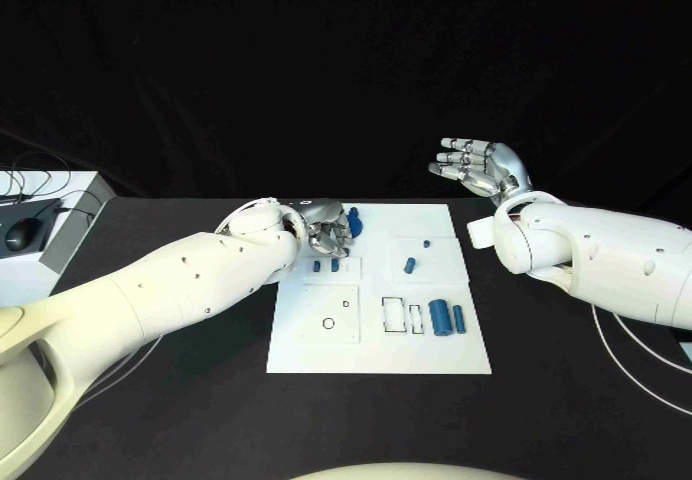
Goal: Assemble the parts on the task board
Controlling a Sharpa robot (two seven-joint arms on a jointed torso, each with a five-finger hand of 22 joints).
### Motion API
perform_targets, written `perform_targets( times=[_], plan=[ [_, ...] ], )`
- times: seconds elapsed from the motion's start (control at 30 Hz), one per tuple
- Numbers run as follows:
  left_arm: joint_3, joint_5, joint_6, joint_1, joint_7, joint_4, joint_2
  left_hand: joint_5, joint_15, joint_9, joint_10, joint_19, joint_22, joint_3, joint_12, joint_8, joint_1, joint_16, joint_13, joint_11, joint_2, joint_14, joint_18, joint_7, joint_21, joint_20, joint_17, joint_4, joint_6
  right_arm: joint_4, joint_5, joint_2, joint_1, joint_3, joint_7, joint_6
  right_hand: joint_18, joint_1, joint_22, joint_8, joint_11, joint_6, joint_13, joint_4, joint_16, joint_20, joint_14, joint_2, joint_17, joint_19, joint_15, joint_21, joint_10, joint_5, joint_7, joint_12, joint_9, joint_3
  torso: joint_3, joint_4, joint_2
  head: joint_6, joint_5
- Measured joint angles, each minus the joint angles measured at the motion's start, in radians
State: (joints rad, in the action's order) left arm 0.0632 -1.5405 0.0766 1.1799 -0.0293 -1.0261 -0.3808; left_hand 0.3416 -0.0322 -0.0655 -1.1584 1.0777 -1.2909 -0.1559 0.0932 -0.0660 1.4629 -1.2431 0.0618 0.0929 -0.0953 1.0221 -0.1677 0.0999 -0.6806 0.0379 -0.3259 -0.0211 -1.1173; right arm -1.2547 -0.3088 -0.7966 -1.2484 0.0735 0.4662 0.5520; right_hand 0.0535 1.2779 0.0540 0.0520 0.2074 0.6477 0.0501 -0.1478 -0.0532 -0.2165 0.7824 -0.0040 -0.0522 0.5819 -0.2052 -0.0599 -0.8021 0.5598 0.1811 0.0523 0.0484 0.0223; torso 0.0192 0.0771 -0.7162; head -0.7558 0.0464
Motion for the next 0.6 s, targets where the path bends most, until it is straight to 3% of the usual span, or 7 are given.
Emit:
perform_targets(
  times=[0.23, 0.6],
  plan=[
    [-0.003, -0.001, 0.0, 0.0, 0.001, 0.005, 0.005, 0.0, 0.004, 0.0, -0.015, 0.001, -0.014, -0.035, -0.015, 0.0, -0.011, -0.01, 0.0, -0.003, -0.011, 0.004, 0.0, 0.0, 0.0, -0.001, 0.001, -0.008, -0.007, -0.001, 0.0, -0.001, 0.0, 0.0, 0.0, 0.0, 0.0, 0.0, 0.0, 0.0, 0.0, 0.0, 0.0, 0.0, 0.0, 0.0, 0.0, 0.0, 0.0, 0.0, 0.0, 0.0, 0.0, 0.0, 0.0, 0.0, 0.0, 0.0, -0.0001, -0.0002, -0.001, 0.0, 0.0],
    [-0.007, 0.0, -0.003, 0.0, 0.002, 0.01, 0.009, 0.0, 0.004, 0.0, -0.02, 0.004, -0.017, -0.046, -0.019, 0.0, -0.015, -0.011, 0.0, -0.002, -0.006, 0.004, 0.0, 0.002, 0.0, -0.004, -0.001, -0.008, -0.009, -0.006, 0.0, -0.003, -0.001, 0.0, 0.0, 0.0, 0.0, 0.0, 0.0, 0.0, 0.0, 0.0, 0.0, 0.0, 0.0, 0.0, 0.0, 0.0, 0.0, 0.0, 0.0, 0.0, 0.0, 0.0, 0.0, 0.0, 0.0, 0.0, 0.0003, 0.0004, -0.001, -0.005, 0.002]
  ],
)
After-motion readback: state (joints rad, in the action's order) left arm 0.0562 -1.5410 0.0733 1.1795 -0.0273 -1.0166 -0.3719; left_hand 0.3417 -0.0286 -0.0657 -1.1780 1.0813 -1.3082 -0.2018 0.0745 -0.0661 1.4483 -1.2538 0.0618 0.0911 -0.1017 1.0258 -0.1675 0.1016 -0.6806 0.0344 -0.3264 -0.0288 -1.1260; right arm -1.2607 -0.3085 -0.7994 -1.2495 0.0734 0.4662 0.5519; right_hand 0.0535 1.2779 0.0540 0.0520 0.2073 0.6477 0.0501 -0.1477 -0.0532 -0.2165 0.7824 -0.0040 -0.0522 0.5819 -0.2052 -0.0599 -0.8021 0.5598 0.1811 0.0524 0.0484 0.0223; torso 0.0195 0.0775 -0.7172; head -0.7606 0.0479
